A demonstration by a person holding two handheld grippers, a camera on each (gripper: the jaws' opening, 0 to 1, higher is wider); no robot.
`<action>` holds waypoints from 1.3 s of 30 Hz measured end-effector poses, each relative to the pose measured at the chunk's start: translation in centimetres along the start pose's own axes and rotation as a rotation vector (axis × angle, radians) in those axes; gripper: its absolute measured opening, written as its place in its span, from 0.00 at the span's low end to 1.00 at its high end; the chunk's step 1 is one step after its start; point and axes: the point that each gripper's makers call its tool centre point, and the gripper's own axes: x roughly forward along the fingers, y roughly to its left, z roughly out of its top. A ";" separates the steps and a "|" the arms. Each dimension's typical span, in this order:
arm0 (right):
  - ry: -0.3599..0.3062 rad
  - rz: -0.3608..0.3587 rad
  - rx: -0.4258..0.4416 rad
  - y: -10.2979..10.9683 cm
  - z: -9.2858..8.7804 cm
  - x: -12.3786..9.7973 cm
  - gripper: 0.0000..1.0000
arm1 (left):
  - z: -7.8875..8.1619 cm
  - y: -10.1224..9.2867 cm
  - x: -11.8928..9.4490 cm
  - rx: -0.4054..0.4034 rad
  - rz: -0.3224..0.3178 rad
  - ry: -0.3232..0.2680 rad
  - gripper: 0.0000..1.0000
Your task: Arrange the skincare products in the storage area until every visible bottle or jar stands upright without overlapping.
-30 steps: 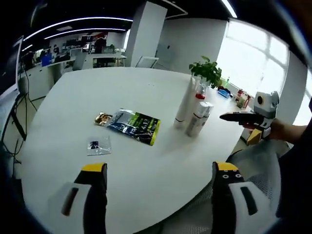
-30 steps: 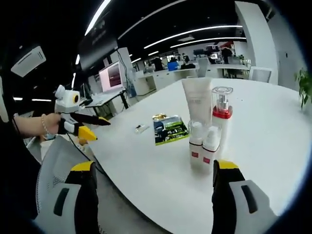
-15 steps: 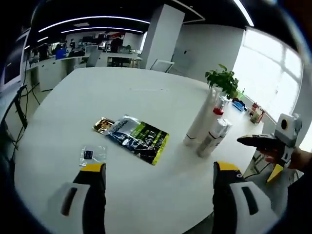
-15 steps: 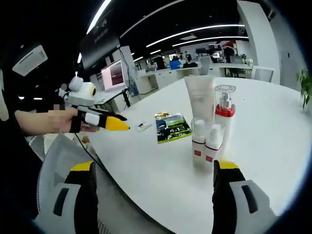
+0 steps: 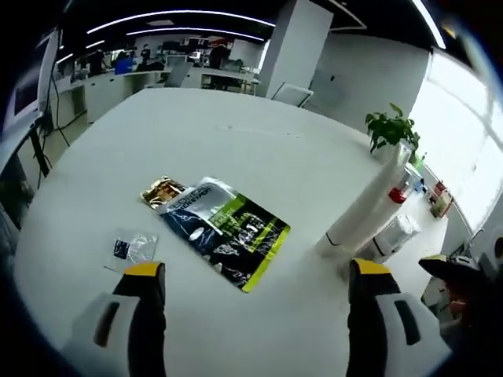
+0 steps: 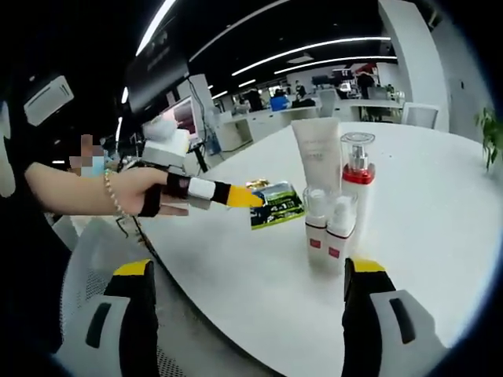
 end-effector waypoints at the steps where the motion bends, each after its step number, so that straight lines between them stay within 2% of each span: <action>1: 0.001 -0.001 0.002 -0.1 -0.1 0.0 0.99 | 0.1 0.1 0.2 -0.003 0.007 0.001 0.94; 8: 0.017 -0.003 0.010 -0.2 -0.4 0.1 0.99 | 1.5 0.4 2.4 -0.063 0.108 0.003 0.97; 9: 0.021 -0.004 0.010 -0.2 -0.4 0.1 0.99 | 1.8 0.5 2.6 -0.072 0.139 -0.007 0.98; 12: 0.028 -0.003 0.011 -0.2 -0.5 0.1 0.99 | 2.6 0.4 3.7 -0.065 0.178 -0.020 0.99; 15: 0.038 -0.002 0.014 -0.2 -0.7 0.2 0.99 | 2.8 0.6 4.8 -0.051 0.225 -0.004 0.99; 20: 0.047 0.002 0.028 -0.2 -0.9 0.3 0.99 | 2.2 1.1 5.7 -0.058 0.281 0.031 0.99; 21: 0.049 0.002 0.030 -0.3 -1.0 0.3 0.99 | 1.8 1.3 5.9 -0.063 0.301 0.053 0.99; 29: 0.066 0.003 0.042 -0.3 -1.4 0.5 0.99 | 0.2 2.0 5.9 -0.131 0.367 0.104 0.99; 32: 0.069 0.004 0.049 -0.3 -1.4 0.5 0.99 | -0.2 2.0 6.2 -0.154 0.371 0.114 0.99; 39: 0.079 0.006 0.054 -0.3 -1.6 0.5 0.98 | -0.3 2.1 6.7 -0.108 0.384 0.131 0.99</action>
